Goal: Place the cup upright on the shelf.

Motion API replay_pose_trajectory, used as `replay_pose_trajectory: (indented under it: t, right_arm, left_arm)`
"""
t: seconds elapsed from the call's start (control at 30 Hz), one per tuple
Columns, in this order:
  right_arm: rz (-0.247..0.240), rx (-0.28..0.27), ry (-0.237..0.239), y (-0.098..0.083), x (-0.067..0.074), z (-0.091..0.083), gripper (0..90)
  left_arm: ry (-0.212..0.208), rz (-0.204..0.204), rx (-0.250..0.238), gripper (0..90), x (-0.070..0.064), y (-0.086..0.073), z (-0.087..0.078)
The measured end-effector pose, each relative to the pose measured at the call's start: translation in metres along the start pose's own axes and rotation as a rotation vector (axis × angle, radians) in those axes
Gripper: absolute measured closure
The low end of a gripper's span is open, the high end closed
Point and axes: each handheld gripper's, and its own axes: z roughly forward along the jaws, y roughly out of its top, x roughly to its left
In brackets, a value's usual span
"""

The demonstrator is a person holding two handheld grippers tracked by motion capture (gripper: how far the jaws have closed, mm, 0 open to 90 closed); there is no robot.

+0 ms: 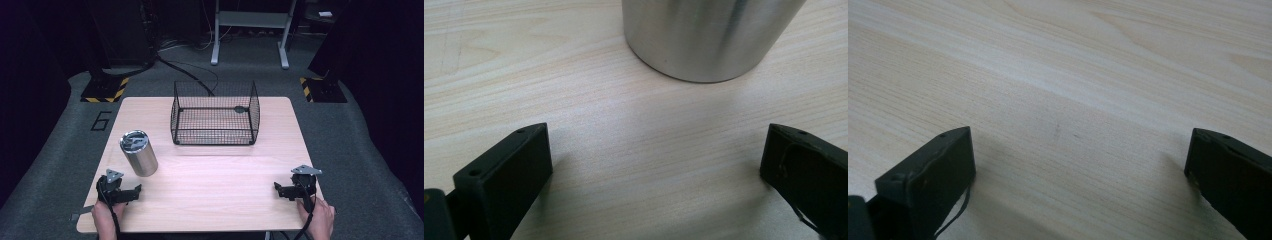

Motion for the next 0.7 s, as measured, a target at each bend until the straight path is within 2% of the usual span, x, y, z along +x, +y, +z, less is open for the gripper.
replay_pose_trajectory:
  t: [0.23,0.5,0.6,0.7]
  right_arm:
    - [-0.001,-0.001,0.0,0.0,-0.0001,0.0001,0.0]
    - [-0.001,0.0,0.0,0.0002,0.0,0.0,0.0]
    - [-0.001,0.0,0.001,0.0002,0.0,0.0001,0.0]
    - [-0.001,0.0,0.0,0.0002,-0.0001,0.0001,0.0]
  left_arm:
    - [0.001,0.006,-0.014,0.2,-0.0013,-0.0004,0.0006]
    - [-0.016,0.012,0.003,0.1,0.0001,0.0004,0.0001]
    - [-0.003,-0.002,-0.004,0.0,-0.0012,0.0003,0.0006]
    - [0.002,0.005,0.004,0.1,-0.0008,0.0017,0.001]
